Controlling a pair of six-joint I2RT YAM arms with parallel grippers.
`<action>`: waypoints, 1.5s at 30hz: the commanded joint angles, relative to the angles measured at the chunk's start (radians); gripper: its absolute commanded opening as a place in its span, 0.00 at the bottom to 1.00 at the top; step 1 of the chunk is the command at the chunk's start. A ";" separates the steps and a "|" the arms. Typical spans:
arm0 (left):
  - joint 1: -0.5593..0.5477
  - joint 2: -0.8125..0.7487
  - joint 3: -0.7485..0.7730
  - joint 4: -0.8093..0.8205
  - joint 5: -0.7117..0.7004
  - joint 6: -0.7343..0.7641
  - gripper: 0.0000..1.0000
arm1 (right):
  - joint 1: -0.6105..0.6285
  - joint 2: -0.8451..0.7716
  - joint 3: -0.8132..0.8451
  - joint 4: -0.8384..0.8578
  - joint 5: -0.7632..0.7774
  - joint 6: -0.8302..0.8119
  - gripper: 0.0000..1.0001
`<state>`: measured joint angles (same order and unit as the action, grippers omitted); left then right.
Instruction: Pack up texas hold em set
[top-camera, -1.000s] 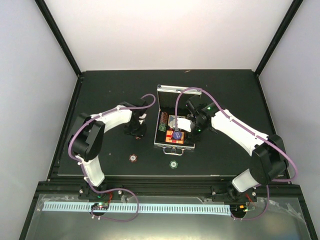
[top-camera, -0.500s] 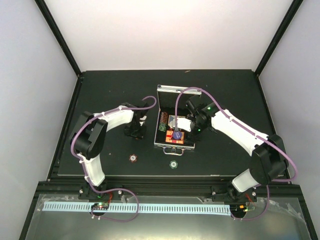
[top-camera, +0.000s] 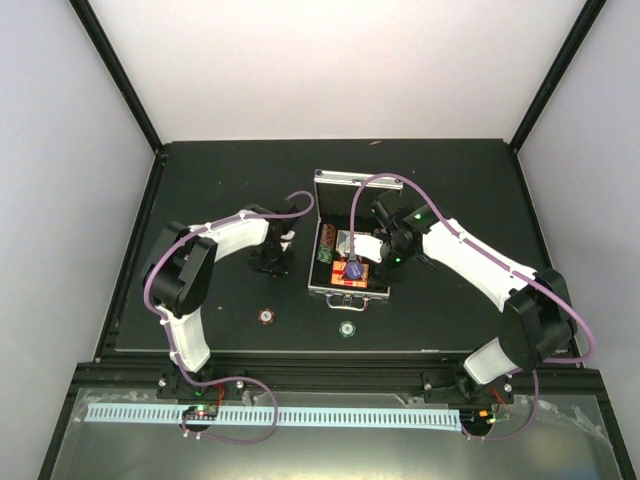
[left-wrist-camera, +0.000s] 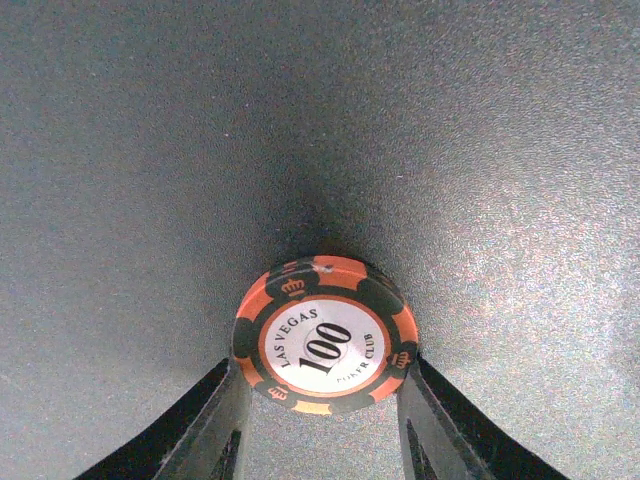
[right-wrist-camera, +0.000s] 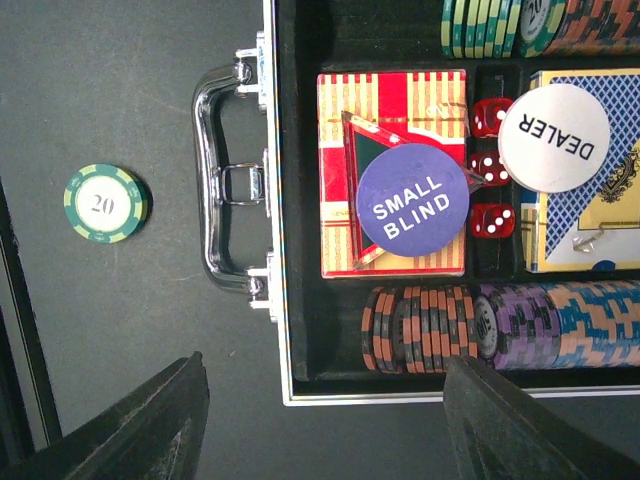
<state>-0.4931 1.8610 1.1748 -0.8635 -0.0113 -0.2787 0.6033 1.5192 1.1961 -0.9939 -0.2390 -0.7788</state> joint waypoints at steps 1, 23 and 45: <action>-0.007 0.011 -0.007 0.034 -0.001 0.010 0.35 | -0.008 -0.001 0.021 0.014 -0.008 0.030 0.67; -0.007 0.011 -0.011 0.074 -0.015 0.002 0.53 | -0.026 0.033 0.078 -0.016 -0.032 0.032 0.67; -0.016 -0.248 -0.130 0.168 0.005 0.044 0.37 | -0.129 0.101 0.240 -0.048 -0.149 0.184 0.67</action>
<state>-0.4953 1.7546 1.0744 -0.7723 -0.0147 -0.2611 0.5205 1.5780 1.3300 -1.0210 -0.2981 -0.6868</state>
